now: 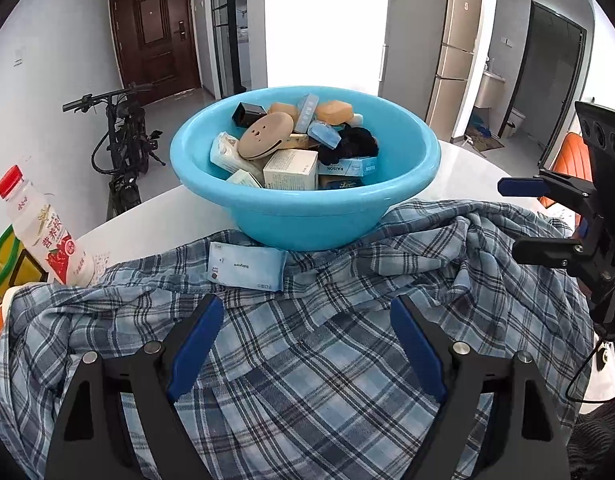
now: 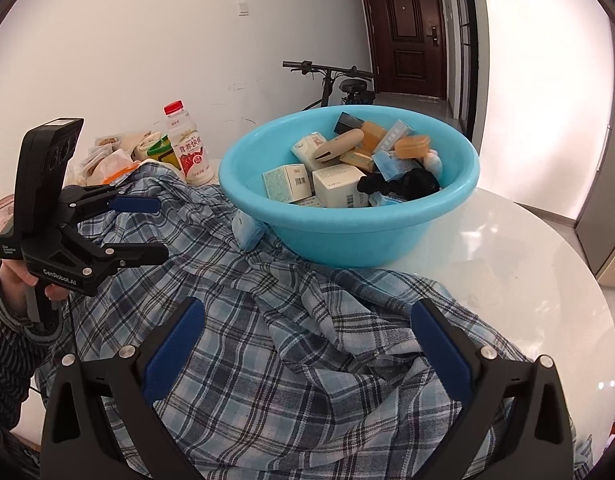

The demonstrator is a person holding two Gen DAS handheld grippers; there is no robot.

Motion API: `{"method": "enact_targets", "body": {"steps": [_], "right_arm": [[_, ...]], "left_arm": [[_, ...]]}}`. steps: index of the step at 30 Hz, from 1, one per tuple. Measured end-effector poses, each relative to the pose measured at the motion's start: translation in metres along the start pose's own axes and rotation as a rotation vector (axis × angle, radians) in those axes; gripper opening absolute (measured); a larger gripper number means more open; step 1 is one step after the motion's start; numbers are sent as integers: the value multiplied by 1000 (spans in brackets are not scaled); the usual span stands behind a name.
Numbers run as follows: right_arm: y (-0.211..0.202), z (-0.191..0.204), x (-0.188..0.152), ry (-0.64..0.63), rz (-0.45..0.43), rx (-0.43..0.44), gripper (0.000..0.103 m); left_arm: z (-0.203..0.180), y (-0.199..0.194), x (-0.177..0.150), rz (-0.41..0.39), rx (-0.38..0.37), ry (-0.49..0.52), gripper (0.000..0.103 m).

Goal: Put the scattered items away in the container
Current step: 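Lower the left tool onto the blue-white wet-wipe pack and close on it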

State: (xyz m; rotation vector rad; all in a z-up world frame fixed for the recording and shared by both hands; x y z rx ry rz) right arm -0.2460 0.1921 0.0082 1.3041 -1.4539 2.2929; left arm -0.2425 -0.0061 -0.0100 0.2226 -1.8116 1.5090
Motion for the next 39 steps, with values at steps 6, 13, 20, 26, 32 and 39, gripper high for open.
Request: {"method": "enact_targets", "body": {"steps": [6, 13, 20, 26, 32, 39], "right_arm": [[12, -4, -9, 2, 27, 1, 102], [20, -11, -13, 24, 50, 19, 102], [28, -20, -19, 59, 73, 28, 102], [35, -27, -25, 86, 103, 49, 102], [38, -32, -27, 96, 110, 55, 102], [43, -32, -28, 103, 125, 66, 102]], "left_arm": [[13, 29, 1, 9, -20, 48, 87], [28, 63, 3, 46, -17, 107, 87], [35, 89, 6, 59, -80, 129, 87], [52, 105, 13, 69, -101, 78, 87], [65, 121, 10, 106, -138, 47, 87], [63, 130, 11, 106, -178, 48, 87]]}}
Point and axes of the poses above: each gripper's, at about its wrist camera, not at the fingertips, and y roughly the way its jaws point, z to its left, x to its top, the point moved 6 cm from there along y, roughly the way its jaws point, and after that the axes turned 1 degree about y, right-handed, at the moved point
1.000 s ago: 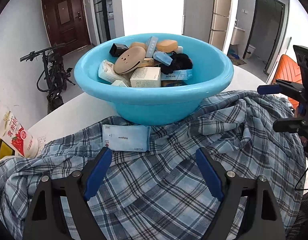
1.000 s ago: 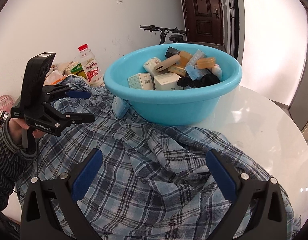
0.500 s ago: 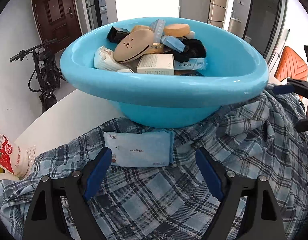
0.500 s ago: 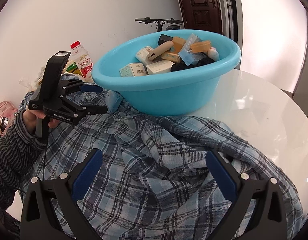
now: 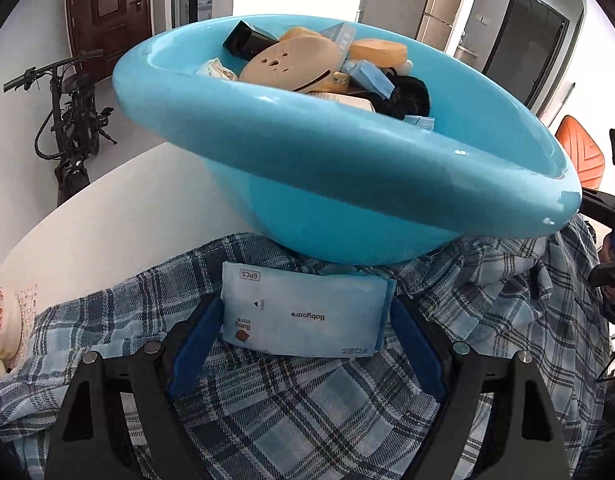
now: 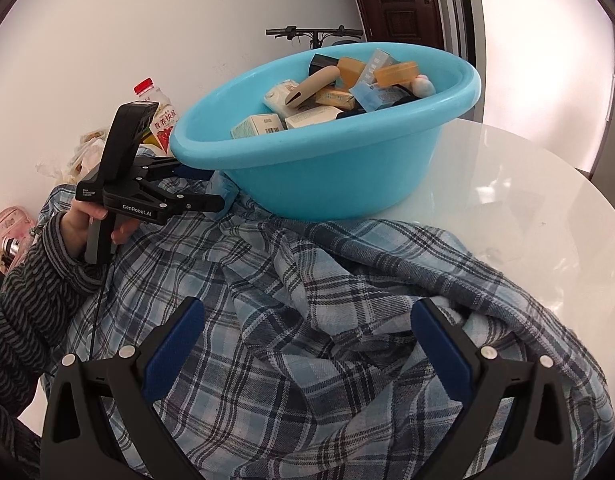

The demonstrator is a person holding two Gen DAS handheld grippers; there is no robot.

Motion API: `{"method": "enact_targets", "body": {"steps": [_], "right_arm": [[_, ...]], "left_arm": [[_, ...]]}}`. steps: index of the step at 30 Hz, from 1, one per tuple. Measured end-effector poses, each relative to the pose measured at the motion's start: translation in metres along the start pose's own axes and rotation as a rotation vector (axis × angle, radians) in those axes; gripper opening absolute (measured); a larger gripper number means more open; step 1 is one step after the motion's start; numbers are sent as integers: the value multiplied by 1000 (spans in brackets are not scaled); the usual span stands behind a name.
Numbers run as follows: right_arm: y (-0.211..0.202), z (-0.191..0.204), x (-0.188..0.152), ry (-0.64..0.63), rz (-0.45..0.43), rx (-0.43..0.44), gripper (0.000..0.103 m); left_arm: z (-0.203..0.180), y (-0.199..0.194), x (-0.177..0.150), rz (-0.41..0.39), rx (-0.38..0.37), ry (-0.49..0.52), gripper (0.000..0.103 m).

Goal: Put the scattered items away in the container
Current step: 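Lower the left tool onto the blue-white wet-wipe pack and close on it, then pass the wet-wipe pack from the left tool into the right tool's fingers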

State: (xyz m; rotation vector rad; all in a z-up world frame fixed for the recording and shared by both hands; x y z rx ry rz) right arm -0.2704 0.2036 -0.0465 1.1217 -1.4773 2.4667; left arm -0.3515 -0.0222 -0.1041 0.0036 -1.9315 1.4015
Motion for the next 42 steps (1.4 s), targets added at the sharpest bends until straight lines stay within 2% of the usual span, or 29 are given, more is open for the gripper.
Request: {"method": "enact_targets", "body": {"steps": [5, 10, 17, 24, 30, 34, 42], "right_arm": [[1, 0, -1, 11, 5, 9, 102], [-1, 0, -1, 15, 3, 13, 102], [-3, -4, -3, 34, 12, 15, 102], [-6, 3, -7, 32, 17, 30, 102], [-15, 12, -11, 11, 9, 37, 102], [-20, 21, -13, 20, 8, 77, 102], [-29, 57, -16, -25, -10, 147, 102]], "left_arm": [[-7, 8, 1, 16, 23, 54, 89], [-3, 20, -1, 41, 24, 43, 89], [-6, 7, 3, -6, -37, 13, 89], [-23, -18, -3, -68, -27, 33, 83], [-64, -39, -18, -85, -21, 86, 83], [-91, -55, -33, -101, -59, 119, 83], [-153, -60, -54, -65, -109, 190, 83]]}}
Point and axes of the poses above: each gripper's, at about its wrist camera, not at the fingertips, and y roughly the way its jaws point, z to its left, x to its top, the point moved 6 cm from there along y, roughly the way its jaws point, and after that the axes turned 1 degree about y, right-handed, at the moved point
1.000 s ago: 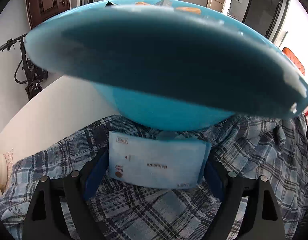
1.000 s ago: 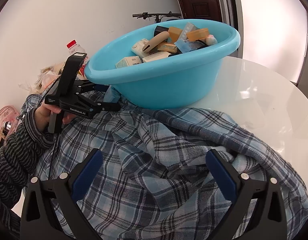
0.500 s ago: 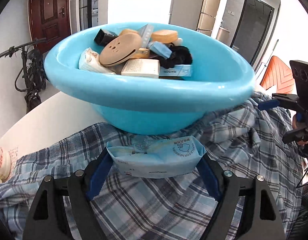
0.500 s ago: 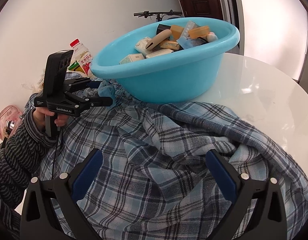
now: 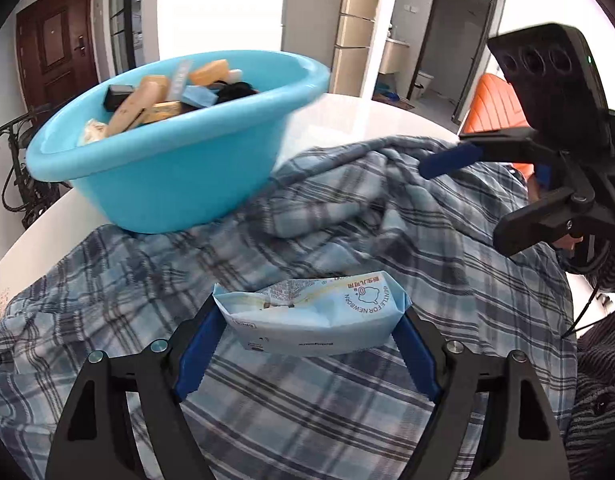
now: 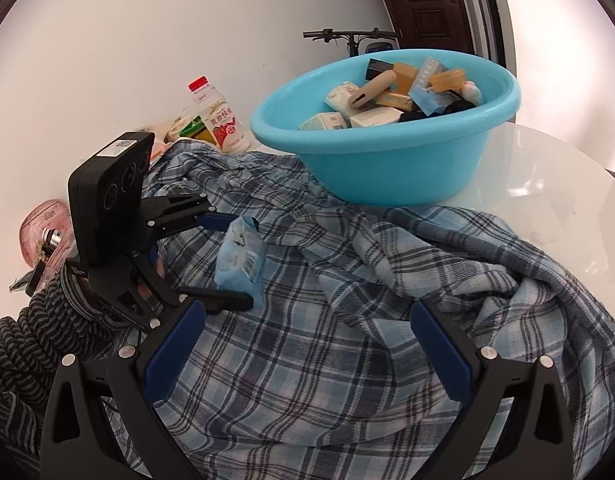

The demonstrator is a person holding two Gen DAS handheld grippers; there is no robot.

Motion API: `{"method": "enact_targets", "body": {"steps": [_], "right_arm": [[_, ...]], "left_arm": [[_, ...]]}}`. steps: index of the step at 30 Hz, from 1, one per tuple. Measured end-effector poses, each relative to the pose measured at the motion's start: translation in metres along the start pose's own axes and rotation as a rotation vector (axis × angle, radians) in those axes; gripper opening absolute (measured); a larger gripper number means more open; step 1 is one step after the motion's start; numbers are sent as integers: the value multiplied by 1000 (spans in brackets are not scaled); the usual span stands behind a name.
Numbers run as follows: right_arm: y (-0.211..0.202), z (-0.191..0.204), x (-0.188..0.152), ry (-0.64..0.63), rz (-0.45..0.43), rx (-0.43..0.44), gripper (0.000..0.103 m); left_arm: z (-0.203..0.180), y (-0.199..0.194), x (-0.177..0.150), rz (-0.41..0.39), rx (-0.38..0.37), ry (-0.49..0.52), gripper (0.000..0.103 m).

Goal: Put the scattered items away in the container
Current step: 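Pass the wet-wipe pack from the left tool into the right tool's fingers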

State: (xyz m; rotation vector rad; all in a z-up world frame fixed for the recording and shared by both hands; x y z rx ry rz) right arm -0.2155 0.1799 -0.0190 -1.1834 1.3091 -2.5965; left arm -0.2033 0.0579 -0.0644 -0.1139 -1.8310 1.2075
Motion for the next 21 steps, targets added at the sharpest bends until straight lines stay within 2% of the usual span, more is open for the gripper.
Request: {"method": "enact_targets", "body": {"steps": [3, 5, 7, 10, 14, 19, 20, 21], "right_arm": [[-3, 7, -2, 14, -28, 6, 102], [-2, 10, -5, 31, -15, 40, 102], [1, 13, -9, 37, 5, 70, 92], [4, 19, -15, 5, 32, 65, 78], [9, 27, -23, -8, 62, 93, 75], [16, 27, -29, 51, 88, 144, 74], [16, 26, -30, 61, 90, 150, 73], [17, 25, -31, 61, 91, 150, 63]], "left_arm": [[-16, 3, 0, -9, -11, 19, 83], [-22, 3, -1, -19, -2, 16, 83], [-29, 2, -1, -29, -13, 16, 83], [-40, 3, 1, -34, -14, 33, 83], [-53, 2, 5, -46, -15, 74, 83], [-64, -2, 11, -73, -15, 110, 83], [-66, -2, 11, -72, -16, 113, 84], [-66, -1, 11, -70, -17, 114, 84]]}}
Point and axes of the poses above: each gripper's, at about its wrist camera, not at the fingertips, and y roughly the way its jaws point, z to its left, x to its top, the point moved 6 cm from there along y, roughly the way its jaws point, and after that the axes turned 1 degree about y, right-handed, at the moved point
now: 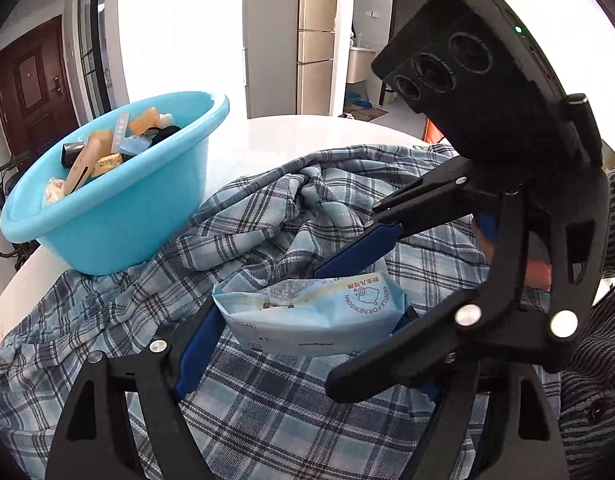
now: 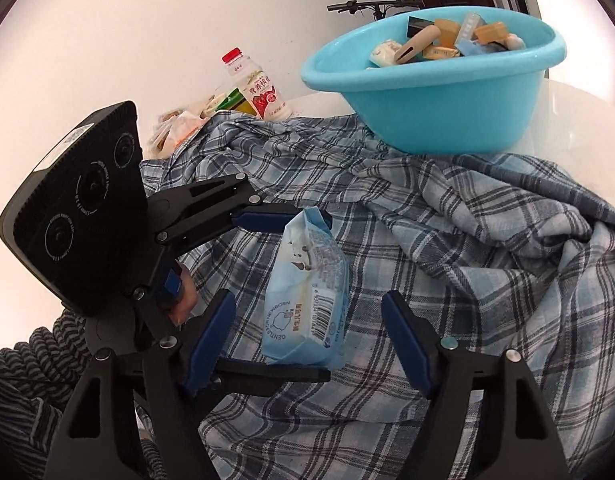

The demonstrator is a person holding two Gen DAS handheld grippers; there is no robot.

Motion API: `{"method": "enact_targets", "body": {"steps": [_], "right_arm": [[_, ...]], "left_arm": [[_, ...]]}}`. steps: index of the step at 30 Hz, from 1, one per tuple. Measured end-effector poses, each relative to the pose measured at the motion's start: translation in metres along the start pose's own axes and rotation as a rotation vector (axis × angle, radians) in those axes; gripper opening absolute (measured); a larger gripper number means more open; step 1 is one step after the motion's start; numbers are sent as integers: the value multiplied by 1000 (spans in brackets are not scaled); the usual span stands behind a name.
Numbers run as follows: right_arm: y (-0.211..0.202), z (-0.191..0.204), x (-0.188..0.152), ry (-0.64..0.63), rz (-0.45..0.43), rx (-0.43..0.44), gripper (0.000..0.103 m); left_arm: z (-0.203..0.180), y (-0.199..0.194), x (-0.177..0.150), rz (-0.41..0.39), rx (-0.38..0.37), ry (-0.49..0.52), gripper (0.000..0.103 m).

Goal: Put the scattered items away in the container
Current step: 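Pass the wet-wipe pack from the left tool into the right tool's fingers, then carry the wet-wipe pack with the right tool over the basin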

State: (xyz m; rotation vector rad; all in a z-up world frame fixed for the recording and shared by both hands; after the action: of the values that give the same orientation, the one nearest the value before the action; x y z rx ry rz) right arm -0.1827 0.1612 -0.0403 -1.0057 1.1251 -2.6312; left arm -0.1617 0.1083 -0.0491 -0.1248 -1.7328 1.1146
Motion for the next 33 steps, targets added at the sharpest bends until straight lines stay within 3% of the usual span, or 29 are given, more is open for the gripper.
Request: {"method": "enact_targets", "body": {"steps": [1, 3, 7, 11, 16, 23, 28, 33], "right_arm": [[0, 0, -1, -6, 1, -4, 49], [0, 2, -1, -26, 4, -12, 32], [-1, 5, -2, -39, -3, -42, 26], [-7, 3, 1, -44, -19, -66, 23], [-17, 1, 6, -49, -41, -90, 22], [-27, 3, 7, -82, -49, -133, 20], [-36, -1, 13, -65, -71, -147, 20], [-46, -4, 20, -68, -93, -190, 20]], "left_arm": [[0, 0, 0, 1, 0, 1, 84], [-1, 1, -1, 5, 7, 3, 84], [-1, 3, -2, 10, 1, -6, 84], [0, 7, -9, 47, -9, -7, 86], [5, 14, -18, 78, 61, 2, 86], [22, 6, -10, 46, 117, -87, 86], [34, 3, -7, 106, 166, -168, 86], [37, -8, 0, 79, 206, -188, 86]]}}
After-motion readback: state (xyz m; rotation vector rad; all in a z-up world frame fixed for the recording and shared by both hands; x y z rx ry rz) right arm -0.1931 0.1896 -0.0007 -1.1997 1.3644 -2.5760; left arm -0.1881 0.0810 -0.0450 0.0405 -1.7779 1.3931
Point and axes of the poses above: each gripper's, at about its wrist camera, not at the fingertips, and y roughly the way its jaws point, z to its left, x to its top, the point moved 6 cm from there along y, roughly the way its jaws point, and after that the axes turned 1 degree about y, right-handed, at the moved point
